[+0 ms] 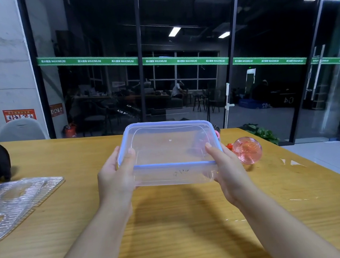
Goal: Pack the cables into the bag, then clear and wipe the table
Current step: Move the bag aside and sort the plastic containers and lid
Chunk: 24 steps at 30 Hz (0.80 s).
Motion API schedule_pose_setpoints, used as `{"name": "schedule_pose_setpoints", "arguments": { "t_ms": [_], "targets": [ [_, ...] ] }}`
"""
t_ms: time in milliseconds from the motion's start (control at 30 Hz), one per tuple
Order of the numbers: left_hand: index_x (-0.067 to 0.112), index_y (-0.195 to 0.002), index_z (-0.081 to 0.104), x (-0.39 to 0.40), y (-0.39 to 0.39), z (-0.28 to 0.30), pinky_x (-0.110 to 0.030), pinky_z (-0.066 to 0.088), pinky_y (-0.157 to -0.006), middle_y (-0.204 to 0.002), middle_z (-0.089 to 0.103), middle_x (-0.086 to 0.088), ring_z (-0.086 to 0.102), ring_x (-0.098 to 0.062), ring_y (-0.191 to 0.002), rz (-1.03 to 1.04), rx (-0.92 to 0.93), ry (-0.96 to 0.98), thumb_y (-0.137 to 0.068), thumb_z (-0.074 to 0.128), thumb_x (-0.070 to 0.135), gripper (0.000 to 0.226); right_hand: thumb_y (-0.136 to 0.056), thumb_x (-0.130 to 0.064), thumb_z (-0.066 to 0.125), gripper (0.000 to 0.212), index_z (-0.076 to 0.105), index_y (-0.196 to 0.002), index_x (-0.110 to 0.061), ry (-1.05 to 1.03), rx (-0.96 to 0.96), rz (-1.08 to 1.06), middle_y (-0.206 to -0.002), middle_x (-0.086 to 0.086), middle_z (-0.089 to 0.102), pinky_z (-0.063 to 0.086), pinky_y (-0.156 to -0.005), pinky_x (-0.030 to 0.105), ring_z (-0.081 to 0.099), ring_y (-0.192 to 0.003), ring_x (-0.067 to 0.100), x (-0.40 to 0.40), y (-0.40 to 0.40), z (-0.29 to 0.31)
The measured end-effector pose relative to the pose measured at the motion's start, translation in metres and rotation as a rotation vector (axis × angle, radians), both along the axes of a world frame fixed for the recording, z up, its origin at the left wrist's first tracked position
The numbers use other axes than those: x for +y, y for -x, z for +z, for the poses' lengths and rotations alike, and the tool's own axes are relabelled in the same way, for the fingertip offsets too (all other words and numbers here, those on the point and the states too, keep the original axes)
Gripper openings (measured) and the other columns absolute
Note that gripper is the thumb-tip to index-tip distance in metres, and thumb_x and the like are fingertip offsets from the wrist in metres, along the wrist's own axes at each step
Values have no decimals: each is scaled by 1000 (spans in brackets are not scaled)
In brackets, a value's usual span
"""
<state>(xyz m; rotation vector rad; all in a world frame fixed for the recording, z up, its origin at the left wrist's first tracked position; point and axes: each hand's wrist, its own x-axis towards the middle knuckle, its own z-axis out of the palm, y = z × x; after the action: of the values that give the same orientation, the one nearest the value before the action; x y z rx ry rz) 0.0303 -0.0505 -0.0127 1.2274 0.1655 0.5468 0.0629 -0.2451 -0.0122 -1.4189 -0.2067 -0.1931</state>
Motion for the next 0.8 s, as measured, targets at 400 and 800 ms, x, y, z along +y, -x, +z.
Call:
{"name": "schedule_pose_setpoints", "arguments": {
  "t_ms": [400,800],
  "targets": [
    [29,-115,57,-2,-11,-7,-48,47,-95,-115,63,6,59,-22,-109,-81,155,-210,-80,54,41,37,-101,-28,39,32,61,-124,-28,43,-50,-89,-111,-7,69,45,-60,18,62,-87,6,-2,-1,-1],
    [15,-77,63,2,-8,-14,-54,52,-86,-86,69,-9,65,-29,-84,33,169,-150,-85,58,51,37,-82,-43,43,61,42,-142,-32,157,-265,-34,-139,-18,50,42,-101,33,47,-126,3,-3,4,2]
  ]
}}
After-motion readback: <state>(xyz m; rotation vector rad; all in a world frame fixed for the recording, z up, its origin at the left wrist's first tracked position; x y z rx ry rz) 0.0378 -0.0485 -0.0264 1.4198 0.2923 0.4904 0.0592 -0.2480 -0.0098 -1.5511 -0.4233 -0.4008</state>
